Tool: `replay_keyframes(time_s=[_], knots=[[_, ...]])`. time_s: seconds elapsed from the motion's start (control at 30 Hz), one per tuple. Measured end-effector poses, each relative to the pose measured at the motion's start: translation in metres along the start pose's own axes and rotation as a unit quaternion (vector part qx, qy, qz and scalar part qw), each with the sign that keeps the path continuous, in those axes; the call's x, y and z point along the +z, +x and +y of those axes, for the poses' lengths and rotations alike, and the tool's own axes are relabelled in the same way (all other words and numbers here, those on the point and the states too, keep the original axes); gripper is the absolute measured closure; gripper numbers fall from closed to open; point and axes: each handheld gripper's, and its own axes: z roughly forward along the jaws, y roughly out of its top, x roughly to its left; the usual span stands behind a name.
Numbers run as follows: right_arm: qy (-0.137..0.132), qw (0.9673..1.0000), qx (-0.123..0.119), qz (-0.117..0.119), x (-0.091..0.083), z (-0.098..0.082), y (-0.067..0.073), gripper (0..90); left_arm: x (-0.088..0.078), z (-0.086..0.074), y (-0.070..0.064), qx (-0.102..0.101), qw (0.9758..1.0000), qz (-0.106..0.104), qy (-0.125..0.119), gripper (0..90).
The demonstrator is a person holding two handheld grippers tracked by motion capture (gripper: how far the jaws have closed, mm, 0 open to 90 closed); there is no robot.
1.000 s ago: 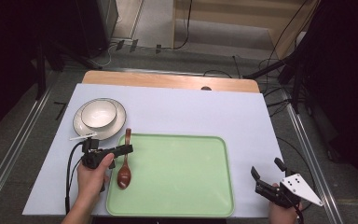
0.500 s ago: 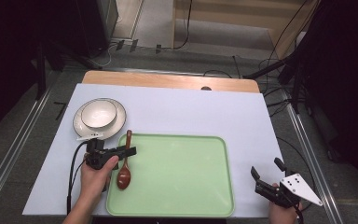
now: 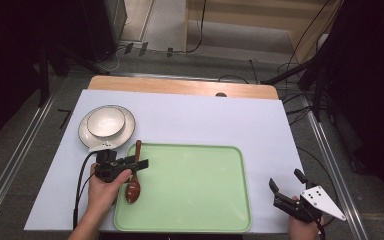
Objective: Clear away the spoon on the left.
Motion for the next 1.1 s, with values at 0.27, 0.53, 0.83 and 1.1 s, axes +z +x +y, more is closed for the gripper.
replay_keyframes(time_s=[0.27, 0.53, 0.83, 1.1], knots=[[0.001, 1.0, 0.0, 0.0, 0.0, 0.0, 0.0, 13.2, 0.003, -0.001, -0.005, 0.02, 0.9995, 0.02, 0.012, 26.1], [0.001, 1.0, 0.0, 0.0, 0.0, 0.0, 0.0, 13.3, 0.004, -0.001, -0.007, 0.032, 0.9987, 0.034, 0.02, 24.5], [0.001, 1.0, 0.0, 0.0, 0.0, 0.0, 0.0, 13.3, 0.002, 0.0, -0.008, 0.033, 0.9984, 0.038, 0.024, 17.0], [0.001, 1.0, 0.001, 0.0, 0.0, 0.0, 0.0, 13.3, -0.006, 0.003, -0.009, 0.018, 0.9996, 0.02, 0.009, 0.0]])
